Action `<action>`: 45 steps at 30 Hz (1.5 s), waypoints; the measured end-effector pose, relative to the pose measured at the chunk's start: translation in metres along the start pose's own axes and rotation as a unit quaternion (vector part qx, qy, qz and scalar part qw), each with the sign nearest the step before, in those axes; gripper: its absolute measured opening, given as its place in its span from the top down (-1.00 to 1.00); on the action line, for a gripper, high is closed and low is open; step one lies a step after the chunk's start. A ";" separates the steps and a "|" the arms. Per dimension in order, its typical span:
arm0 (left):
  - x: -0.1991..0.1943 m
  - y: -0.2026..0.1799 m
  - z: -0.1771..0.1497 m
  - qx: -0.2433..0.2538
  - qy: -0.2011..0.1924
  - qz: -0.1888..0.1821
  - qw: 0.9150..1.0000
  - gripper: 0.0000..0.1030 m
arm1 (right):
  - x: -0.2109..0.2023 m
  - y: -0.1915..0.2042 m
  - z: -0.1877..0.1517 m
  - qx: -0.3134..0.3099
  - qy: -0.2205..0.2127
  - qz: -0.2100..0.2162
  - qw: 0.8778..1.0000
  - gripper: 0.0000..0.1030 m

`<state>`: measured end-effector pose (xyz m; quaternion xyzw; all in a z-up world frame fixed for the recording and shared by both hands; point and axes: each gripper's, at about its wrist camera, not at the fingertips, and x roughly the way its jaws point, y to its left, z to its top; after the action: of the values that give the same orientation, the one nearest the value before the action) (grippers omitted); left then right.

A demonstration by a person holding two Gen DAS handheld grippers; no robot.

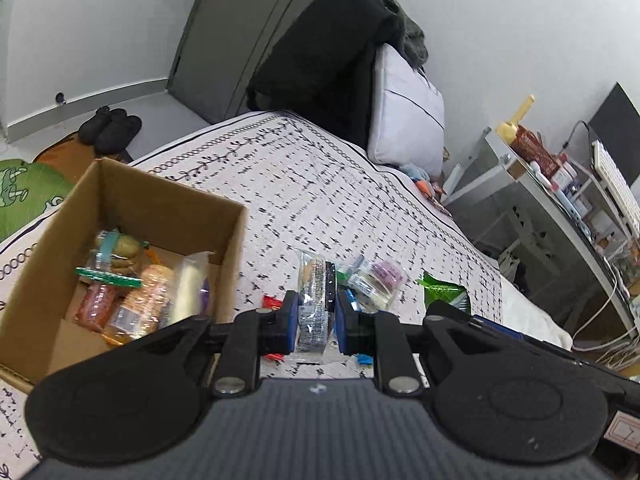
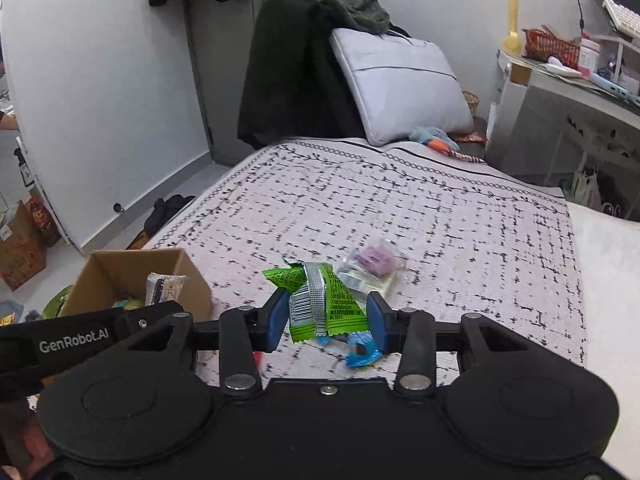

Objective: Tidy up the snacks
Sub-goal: 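Carry both held snacks over the cardboard box and open both grippers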

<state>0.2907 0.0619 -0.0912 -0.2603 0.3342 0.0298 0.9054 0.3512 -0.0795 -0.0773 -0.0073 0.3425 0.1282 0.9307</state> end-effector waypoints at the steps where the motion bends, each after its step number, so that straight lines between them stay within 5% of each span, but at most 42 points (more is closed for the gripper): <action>1: -0.001 0.003 0.001 -0.003 -0.001 0.003 1.000 0.65 | 0.000 0.004 0.000 -0.001 0.000 0.001 1.000 0.20; 19: -0.012 0.066 0.023 -0.087 0.015 0.026 0.996 0.65 | 0.007 0.082 0.003 -0.018 0.008 0.013 1.000 0.20; 31: -0.009 0.109 0.029 -0.166 0.024 0.051 0.984 0.55 | 0.019 0.118 0.001 -0.015 0.021 0.026 0.999 0.20; 36: -0.013 0.120 0.031 -0.192 0.015 0.067 0.979 0.00 | 0.023 0.121 0.000 -0.011 0.031 0.030 0.999 0.19; 45: -0.022 0.129 0.035 -0.214 -0.008 0.076 0.974 -0.57 | 0.030 0.132 0.011 -0.011 0.024 0.038 0.999 0.18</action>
<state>0.2647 0.1932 -0.1127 -0.4219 0.3316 0.1716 0.8262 0.3485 0.0559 -0.0780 -0.0080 0.3636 0.1673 0.9164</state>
